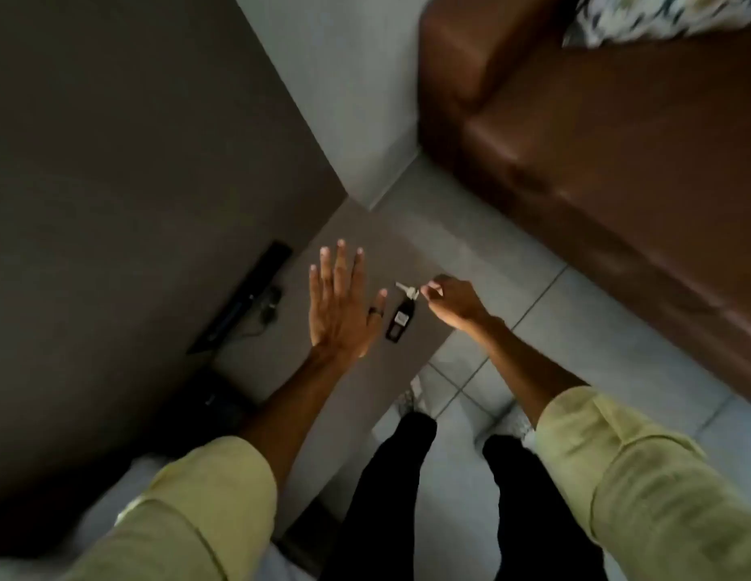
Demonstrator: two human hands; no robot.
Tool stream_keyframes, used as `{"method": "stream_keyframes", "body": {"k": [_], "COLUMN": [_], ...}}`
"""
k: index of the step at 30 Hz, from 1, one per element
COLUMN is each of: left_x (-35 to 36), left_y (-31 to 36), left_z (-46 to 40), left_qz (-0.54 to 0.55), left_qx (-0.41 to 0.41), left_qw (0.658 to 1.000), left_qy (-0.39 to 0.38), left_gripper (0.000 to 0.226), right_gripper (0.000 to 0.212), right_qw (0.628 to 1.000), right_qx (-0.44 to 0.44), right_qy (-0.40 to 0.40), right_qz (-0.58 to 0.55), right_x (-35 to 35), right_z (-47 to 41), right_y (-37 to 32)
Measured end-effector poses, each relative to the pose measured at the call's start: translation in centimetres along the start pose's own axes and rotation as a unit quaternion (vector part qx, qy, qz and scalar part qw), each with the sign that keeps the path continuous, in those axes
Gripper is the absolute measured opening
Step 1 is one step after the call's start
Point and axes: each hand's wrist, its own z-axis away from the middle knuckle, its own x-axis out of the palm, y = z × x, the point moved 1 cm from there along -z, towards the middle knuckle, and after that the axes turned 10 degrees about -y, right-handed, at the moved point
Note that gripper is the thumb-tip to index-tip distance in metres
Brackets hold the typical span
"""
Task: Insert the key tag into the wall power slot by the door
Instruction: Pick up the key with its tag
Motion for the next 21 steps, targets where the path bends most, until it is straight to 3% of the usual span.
{"method": "stream_keyframes", "body": {"k": [6, 11, 17, 19, 21], "left_x": [7.8, 8.8, 3.7, -0.2, -4.6], "left_y": [-2.9, -4.6, -2.9, -1.1, 1.0], "left_z": [-1.1, -0.6, -0.4, 0.0, 0.7], "left_qz": [0.000, 0.012, 0.003, 0.002, 0.005], "left_qx": [0.010, 0.035, 0.064, 0.081, 0.095], "left_qw": [1.000, 0.999, 0.997, 0.996, 0.992], "left_qy": [-0.018, 0.018, 0.030, 0.049, 0.078], "left_gripper": [0.077, 0.074, 0.075, 0.076, 0.076], "right_gripper": [0.045, 0.055, 0.041, 0.048, 0.055], "right_qw": [0.993, 0.978, 0.971, 0.962, 0.964], "right_qx": [0.051, 0.099, 0.113, 0.078, 0.014], "right_qy": [0.089, 0.164, 0.140, 0.141, 0.159], "right_qz": [-0.054, -0.081, -0.157, -0.222, -0.213], "right_x": [7.4, 9.8, 6.8, 4.0, 0.4], "right_z": [-5.3, -6.7, -4.8, -2.1, 1.1], "right_y": [-0.2, -1.7, -1.6, -2.2, -2.7]}}
